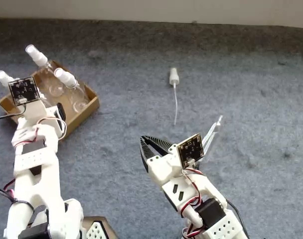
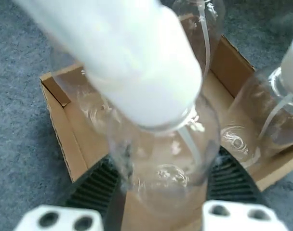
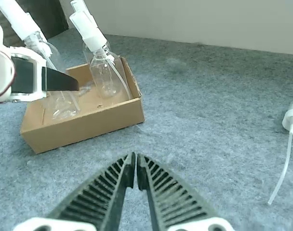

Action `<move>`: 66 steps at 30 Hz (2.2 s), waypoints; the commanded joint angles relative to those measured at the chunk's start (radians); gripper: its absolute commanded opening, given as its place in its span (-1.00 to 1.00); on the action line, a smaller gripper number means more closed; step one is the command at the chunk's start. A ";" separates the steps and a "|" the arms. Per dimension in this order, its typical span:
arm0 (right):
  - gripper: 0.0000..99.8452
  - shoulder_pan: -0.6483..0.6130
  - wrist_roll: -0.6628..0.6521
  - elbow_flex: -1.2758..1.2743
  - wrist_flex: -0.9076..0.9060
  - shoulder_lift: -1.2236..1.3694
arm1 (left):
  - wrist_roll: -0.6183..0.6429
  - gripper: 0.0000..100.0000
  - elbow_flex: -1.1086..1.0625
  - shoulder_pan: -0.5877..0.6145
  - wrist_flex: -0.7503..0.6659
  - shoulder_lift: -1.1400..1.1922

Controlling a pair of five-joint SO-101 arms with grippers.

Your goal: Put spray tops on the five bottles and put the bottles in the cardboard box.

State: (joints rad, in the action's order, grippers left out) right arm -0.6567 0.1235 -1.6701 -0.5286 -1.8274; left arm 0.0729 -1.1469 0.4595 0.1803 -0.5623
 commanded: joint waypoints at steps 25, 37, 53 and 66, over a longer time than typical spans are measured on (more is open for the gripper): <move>-0.99 -0.010 0.002 -0.110 -0.004 -0.010 | 0.014 -0.87 -0.097 -0.015 -0.341 0.007; -0.99 -0.010 0.002 -0.110 -0.004 -0.010 | 0.009 -0.87 -0.114 -0.022 -0.341 0.007; -0.99 -0.010 0.002 -0.110 -0.004 -0.010 | 0.006 -0.87 -0.090 -0.041 -0.342 0.008; -0.99 -0.010 0.002 -0.110 -0.004 -0.010 | 0.011 -0.87 0.019 -0.038 -0.345 0.183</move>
State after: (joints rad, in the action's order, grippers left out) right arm -0.6567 0.1235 -1.6701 -0.5286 -1.8274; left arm 0.0729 -1.2068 0.4457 -0.1358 -0.3890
